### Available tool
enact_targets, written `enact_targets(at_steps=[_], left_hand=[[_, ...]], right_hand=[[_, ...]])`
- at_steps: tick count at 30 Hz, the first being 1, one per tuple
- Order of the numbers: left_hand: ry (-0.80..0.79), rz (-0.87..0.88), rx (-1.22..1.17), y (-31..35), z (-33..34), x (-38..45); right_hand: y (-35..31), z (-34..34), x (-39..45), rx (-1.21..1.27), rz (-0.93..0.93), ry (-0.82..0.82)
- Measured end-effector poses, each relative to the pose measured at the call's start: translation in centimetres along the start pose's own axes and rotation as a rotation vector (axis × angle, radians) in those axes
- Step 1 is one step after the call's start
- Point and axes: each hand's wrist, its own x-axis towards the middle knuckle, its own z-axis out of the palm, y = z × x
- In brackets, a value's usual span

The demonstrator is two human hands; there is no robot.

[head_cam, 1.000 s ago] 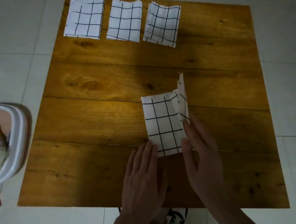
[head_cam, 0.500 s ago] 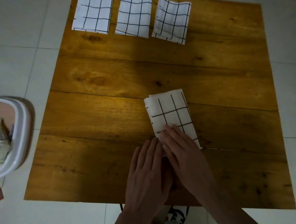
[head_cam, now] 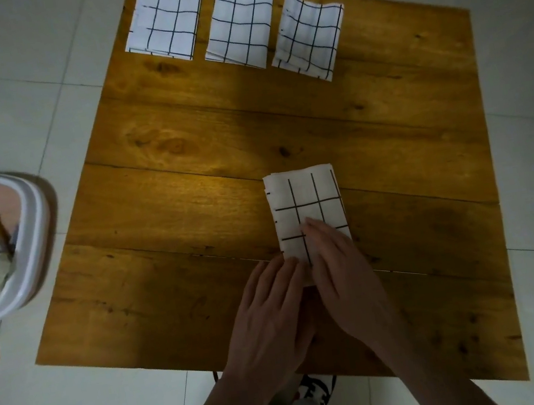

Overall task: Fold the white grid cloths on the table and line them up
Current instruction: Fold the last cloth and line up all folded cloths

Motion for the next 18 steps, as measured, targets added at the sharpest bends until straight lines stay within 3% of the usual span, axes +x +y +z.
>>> enact_targets(at_steps=[10, 15, 18], left_hand=[[-0.033, 0.039, 0.155, -1.6, -0.5, -0.6], [0.027, -0.098, 0.152, -2.1, -1.7, 0.8], [0.035, -0.082, 0.161, -1.8, -1.8, 1.4]], right_hand=[[5.3, -4.4, 2.3, -0.502, -0.237, -0.024], [3.8, -3.4, 0.3, -0.512, -0.016, -0.032], [2.1, -2.2, -0.8, -0.524, 0.138, -0.022]])
